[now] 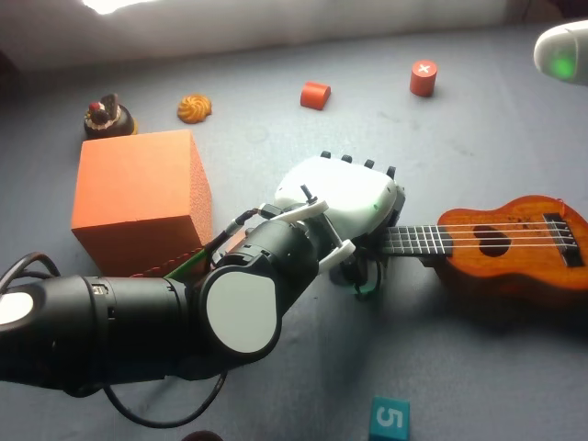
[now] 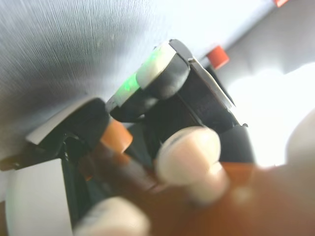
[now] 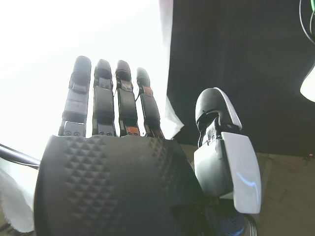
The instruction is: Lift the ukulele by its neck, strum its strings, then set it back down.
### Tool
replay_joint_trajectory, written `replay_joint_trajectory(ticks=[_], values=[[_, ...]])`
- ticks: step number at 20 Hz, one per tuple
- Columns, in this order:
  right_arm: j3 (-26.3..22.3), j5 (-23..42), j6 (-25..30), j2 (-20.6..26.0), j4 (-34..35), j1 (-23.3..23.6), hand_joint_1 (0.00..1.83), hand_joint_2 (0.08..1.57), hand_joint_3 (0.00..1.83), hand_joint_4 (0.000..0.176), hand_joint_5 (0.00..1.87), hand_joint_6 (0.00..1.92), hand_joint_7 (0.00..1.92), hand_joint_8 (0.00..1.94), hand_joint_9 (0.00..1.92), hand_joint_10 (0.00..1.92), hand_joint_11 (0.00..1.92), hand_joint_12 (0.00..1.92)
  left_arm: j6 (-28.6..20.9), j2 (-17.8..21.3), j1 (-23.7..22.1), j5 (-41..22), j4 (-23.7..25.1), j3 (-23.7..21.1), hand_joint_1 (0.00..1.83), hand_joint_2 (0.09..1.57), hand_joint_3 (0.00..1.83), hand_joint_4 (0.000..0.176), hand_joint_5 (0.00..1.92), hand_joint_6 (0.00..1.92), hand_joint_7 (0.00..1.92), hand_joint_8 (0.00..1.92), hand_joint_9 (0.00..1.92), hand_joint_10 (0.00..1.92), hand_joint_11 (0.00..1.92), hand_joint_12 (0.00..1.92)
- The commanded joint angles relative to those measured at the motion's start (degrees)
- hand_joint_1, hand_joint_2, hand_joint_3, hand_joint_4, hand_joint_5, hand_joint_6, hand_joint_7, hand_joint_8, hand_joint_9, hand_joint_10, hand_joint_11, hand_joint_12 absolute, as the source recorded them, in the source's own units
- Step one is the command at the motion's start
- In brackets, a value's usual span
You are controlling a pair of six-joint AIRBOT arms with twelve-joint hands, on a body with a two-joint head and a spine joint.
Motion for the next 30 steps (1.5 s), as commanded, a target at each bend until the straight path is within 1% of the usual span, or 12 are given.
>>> replay_joint_trajectory(ticks=[1, 3, 4, 6, 8, 10, 13, 17, 18, 22, 29, 30], values=[[-0.1, 6.6, 0.3, 0.4, 1.3, 0.5, 0.10, 1.31, 0.00, 0.000, 0.21, 0.00, 0.20, 0.00, 0.14, 0.00, 0.00, 0.22, 0.3, -0.4, -0.1, 3.9, 3.4, 0.3, 1.11, 1.17, 0.30, 0.000, 0.59, 1.51, 0.71, 1.66, 0.80, 1.88, 0.84, 1.92], [-0.1, 6.6, 0.3, 0.4, 1.3, 0.5, 0.15, 1.29, 0.00, 0.000, 0.22, 0.00, 0.22, 0.00, 0.18, 0.02, 0.00, 0.34, 0.3, -0.4, 0.2, 3.9, 3.4, 0.3, 0.92, 1.24, 0.06, 0.078, 0.68, 1.47, 0.60, 1.63, 0.68, 1.71, 0.69, 1.87], [-0.1, 6.7, 0.3, 0.4, 1.3, 0.5, 0.11, 1.30, 0.00, 0.000, 0.21, 0.00, 0.20, 0.00, 0.16, 0.01, 0.00, 0.22, 0.4, -0.4, 0.5, 3.9, 3.4, 0.2, 0.83, 1.18, 0.00, 0.000, 0.49, 1.24, 0.48, 1.22, 0.55, 1.46, 0.47, 1.70], [-0.1, 6.7, 0.3, 0.4, 1.3, 0.5, 0.12, 1.30, 0.00, 0.000, 0.21, 0.00, 0.20, 0.00, 0.16, 0.01, 0.00, 0.24, 0.6, -0.4, 0.6, 3.9, 3.4, 0.1, 0.77, 1.17, 0.00, 0.000, 0.45, 1.02, 0.49, 0.92, 0.53, 1.30, 0.39, 1.59], [-0.1, 6.7, 0.3, 0.4, 1.3, 0.5, 0.15, 1.29, 0.00, 0.000, 0.22, 0.00, 0.21, 0.00, 0.17, 0.01, 0.00, 0.31, 0.8, -0.4, 0.7, 3.9, 3.4, 0.1, 0.60, 1.17, 0.00, 0.000, 0.32, 0.52, 0.46, 0.28, 0.45, 0.79, 0.15, 1.37], [-0.1, 6.7, 0.3, 0.4, 1.3, 0.5, 0.16, 1.28, 0.00, 0.000, 0.20, 0.00, 0.21, 0.00, 0.20, 0.02, 0.00, 0.40, 0.8, -0.3, 0.7, 3.9, 3.4, 0.2, 0.49, 1.13, 0.00, 0.026, 0.31, 0.16, 0.39, 0.02, 0.46, 0.33, 0.05, 1.33], [-0.1, 6.7, 0.3, 0.4, 1.4, 0.4, 0.11, 1.31, 0.00, 0.000, 0.17, 0.00, 0.19, 0.00, 0.17, 0.00, 0.00, 0.21, 0.9, -0.1, 0.5, 3.5, 3.4, 0.1, 0.34, 1.02, 0.00, 0.092, 0.14, 0.00, 0.12, 0.00, 0.23, 0.02, 0.00, 1.14], [-0.1, 6.7, 0.3, 0.4, 1.4, 0.4, 0.11, 1.31, 0.00, 0.000, 0.18, 0.00, 0.18, 0.00, 0.17, 0.00, 0.00, 0.24, 1.4, 0.6, -0.1, 2.6, 3.4, -0.2, 0.14, 0.96, 0.00, 0.131, 0.00, 0.00, 0.00, 0.00, 0.07, 0.01, 0.00, 0.85], [-0.1, 6.7, 0.3, 0.4, 1.4, 0.4, 0.12, 1.30, 0.00, 0.000, 0.19, 0.01, 0.19, 0.00, 0.18, 0.01, 0.00, 0.35, 1.7, 0.9, -0.4, 2.2, 3.4, -0.4, 0.10, 0.94, 0.00, 0.142, 0.00, 0.00, 0.00, 0.00, 0.00, 0.00, 0.00, 0.29], [-0.1, 6.7, 0.4, 0.4, 1.4, 0.4, 0.10, 1.30, 0.00, 0.000, 0.22, 0.02, 0.19, 0.00, 0.15, 0.00, 0.00, 0.33, 4.0, 3.1, -2.1, -0.4, 3.4, -1.4, 0.03, 0.95, 0.00, 0.143, 0.00, 0.00, 0.00, 0.00, 0.00, 0.00, 0.00, 0.00], [-0.2, 6.7, 0.5, 0.4, 1.4, 0.4, 0.16, 1.30, 0.00, 0.000, 0.15, 0.00, 0.16, 0.00, 0.18, 0.01, 0.00, 0.45, 13.9, 9.2, -7.3, -7.2, -3.4, -5.8, 0.00, 0.97, 0.01, 0.109, 0.00, 0.00, 0.00, 0.00, 0.00, 0.00, 0.03, 0.03], [-0.3, 6.7, 0.5, 0.4, 1.4, 0.4, 0.15, 1.29, 0.00, 0.000, 0.16, 0.01, 0.17, 0.00, 0.18, 0.01, 0.00, 0.51, 15.2, 10.3, -8.3, -8.1, -4.7, -6.8, 0.00, 0.99, 0.00, 0.108, 0.00, 0.00, 0.00, 0.00, 0.00, 0.00, 0.00, 0.21]])
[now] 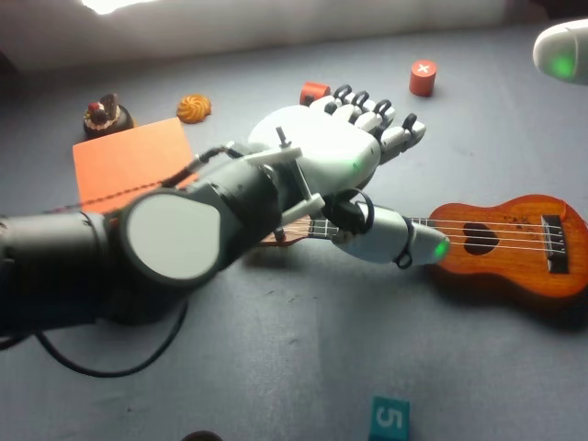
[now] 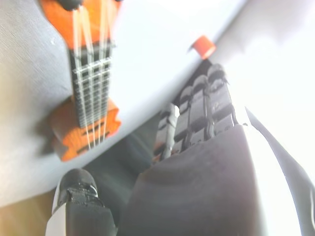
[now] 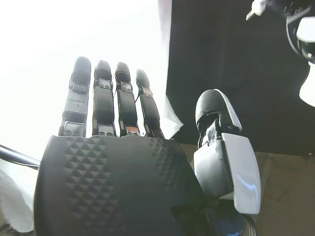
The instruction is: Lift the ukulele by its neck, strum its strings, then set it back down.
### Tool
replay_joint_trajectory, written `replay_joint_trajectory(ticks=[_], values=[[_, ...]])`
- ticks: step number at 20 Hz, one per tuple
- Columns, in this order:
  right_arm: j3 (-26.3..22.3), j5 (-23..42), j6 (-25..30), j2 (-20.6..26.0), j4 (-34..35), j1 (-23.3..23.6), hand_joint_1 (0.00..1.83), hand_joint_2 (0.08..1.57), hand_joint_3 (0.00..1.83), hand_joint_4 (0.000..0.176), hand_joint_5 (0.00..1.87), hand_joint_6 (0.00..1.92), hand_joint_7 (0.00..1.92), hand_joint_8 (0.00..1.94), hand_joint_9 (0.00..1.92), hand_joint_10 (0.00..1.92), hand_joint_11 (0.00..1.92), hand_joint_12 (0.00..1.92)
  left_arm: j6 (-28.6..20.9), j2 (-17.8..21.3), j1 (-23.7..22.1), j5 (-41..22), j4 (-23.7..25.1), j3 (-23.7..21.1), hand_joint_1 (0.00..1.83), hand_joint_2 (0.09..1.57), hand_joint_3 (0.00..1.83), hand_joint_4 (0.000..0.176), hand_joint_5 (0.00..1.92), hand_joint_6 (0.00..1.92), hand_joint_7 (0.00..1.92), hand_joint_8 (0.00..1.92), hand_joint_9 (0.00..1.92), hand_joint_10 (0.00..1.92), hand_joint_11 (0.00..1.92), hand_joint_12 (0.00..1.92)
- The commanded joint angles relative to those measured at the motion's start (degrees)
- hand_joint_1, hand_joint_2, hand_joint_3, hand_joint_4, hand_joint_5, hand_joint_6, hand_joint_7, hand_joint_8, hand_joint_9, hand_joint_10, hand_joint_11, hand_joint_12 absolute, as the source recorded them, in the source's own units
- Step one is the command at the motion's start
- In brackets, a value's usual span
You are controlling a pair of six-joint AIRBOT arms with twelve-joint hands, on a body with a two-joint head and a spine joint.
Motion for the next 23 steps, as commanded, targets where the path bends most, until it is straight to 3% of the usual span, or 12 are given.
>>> replay_joint_trajectory(ticks=[1, 3, 4, 7, 8, 9, 10, 11, 12, 13, 17, 23], values=[[-0.2, 6.4, 0.4, 0.4, 1.3, 0.5, 0.15, 1.30, 0.00, 0.000, 0.16, 0.01, 0.16, 0.00, 0.18, 0.01, 0.00, 0.52, 2.1, 1.2, -1.9, 1.3, 0.5, -1.1, 0.00, 1.00, 0.00, 0.104, 0.00, 0.00, 0.00, 0.00, 0.00, 0.00, 0.00, 0.25], [-0.2, 6.4, 0.4, 0.4, 1.3, 0.5, 0.22, 1.29, 0.00, 0.000, 0.14, 0.01, 0.17, 0.00, 0.20, 0.01, 0.00, 0.63, 7.3, 4.5, -4.8, -1.6, -4.5, -3.8, 0.00, 1.05, 0.00, 0.057, 0.00, 0.00, 0.00, 0.00, 0.00, 0.00, 0.00, 0.08], [-0.2, 6.4, 0.4, 0.4, 1.3, 0.5, 0.19, 1.30, 0.00, 0.000, 0.12, 0.00, 0.16, 0.00, 0.18, 0.01, 0.00, 0.66, 10.5, 6.0, -6.4, -2.5, -7.7, -5.1, 0.00, 1.07, 0.00, 0.060, 0.00, 0.00, 0.00, 0.00, 0.00, 0.00, 0.00, 0.20], [-0.2, 6.5, 0.4, 0.4, 1.3, 0.5, 0.22, 1.29, 0.00, 0.000, 0.42, 0.15, 0.41, 0.08, 0.38, 0.12, 0.00, 1.12, 19.9, 9.8, -10.3, -2.8, -17.0, -8.8, 0.04, 1.17, 0.01, 0.032, 0.28, 0.06, 0.33, 0.03, 0.34, 0.11, 0.00, 1.09], [-0.2, 6.5, 0.4, 0.4, 1.3, 0.5, 0.22, 1.29, 0.00, 0.000, 0.42, 0.15, 0.41, 0.08, 0.38, 0.12, 0.00, 1.12, 20.9, 10.4, -10.9, -2.8, -18.4, -9.4, 0.04, 1.17, 0.01, 0.032, 0.28, 0.06, 0.33, 0.03, 0.34, 0.11, 0.00, 1.09], [-0.2, 6.5, 0.4, 0.4, 1.3, 0.5, 0.21, 1.29, 0.00, 0.000, 0.40, 0.34, 0.49, 0.07, 0.33, 0.40, 0.00, 1.29, 22.0, 11.1, -11.7, -2.8, -19.7, -10.2, 0.08, 1.19, 0.00, 0.018, 0.36, 0.05, 0.44, 0.03, 0.44, 0.16, 0.00, 1.26], [-0.3, 6.5, 0.4, 0.4, 1.3, 0.5, 0.18, 1.29, 0.00, 0.000, 0.42, 0.92, 0.67, 0.44, 0.41, 1.11, 0.08, 1.74, 23.4, 11.7, -12.5, -2.8, -21.6, -11.0, 0.01, 1.22, 0.00, 0.000, 0.61, 0.13, 0.79, 0.10, 0.69, 0.50, 0.19, 1.40], [-0.3, 6.5, 0.4, 0.4, 1.3, 0.5, 0.18, 1.29, 0.00, 0.000, 0.42, 0.92, 0.67, 0.44, 0.41, 1.11, 0.08, 1.74, 24.9, 12.0, -13.3, -2.8, -23.4, -11.5, 0.01, 1.22, 0.00, 0.000, 0.61, 0.13, 0.79, 0.10, 0.69, 0.50, 0.19, 1.40], [-0.3, 6.5, 0.4, 0.4, 1.3, 0.5, 0.18, 1.30, 0.00, 0.000, 0.56, 1.16, 0.70, 1.09, 0.58, 1.47, 0.32, 1.86, 25.7, 12.1, -13.8, -2.8, -24.4, -11.8, 0.00, 1.24, 0.00, 0.000, 0.87, 0.33, 1.04, 0.28, 0.81, 0.90, 0.40, 1.58], [-0.3, 6.5, 0.4, 0.4, 1.3, 0.5, 0.17, 1.31, 0.01, 0.000, 0.69, 1.27, 0.82, 1.23, 0.71, 1.53, 0.47, 1.91, 25.8, 12.1, -14.4, -2.8, -24.9, -12.0, 0.00, 1.25, 0.00, 0.000, 0.96, 0.54, 1.12, 0.55, 0.91, 1.11, 0.56, 1.68], [-0.3, 6.5, 0.4, 0.4, 1.3, 0.5, 0.02, 1.36, 0.01, 0.000, 1.09, 1.31, 1.33, 1.15, 1.26, 1.57, 1.02, 1.92, 25.8, 12.3, -15.7, -3.5, -25.7, -11.7, 0.00, 1.25, 0.00, 0.000, 1.13, 1.02, 1.33, 1.10, 1.22, 1.57, 0.91, 1.92], [-0.4, 6.5, 0.4, 0.4, 1.3, 0.5, 0.00, 1.37, 0.00, 0.000, 1.16, 1.43, 1.45, 1.30, 1.41, 1.68, 1.17, 1.92, 26.1, 13.0, -16.4, -4.6, -25.7, -11.6, 0.00, 1.25, 0.00, 0.000, 1.10, 1.27, 1.31, 1.23, 1.24, 1.65, 0.97, 1.92]])
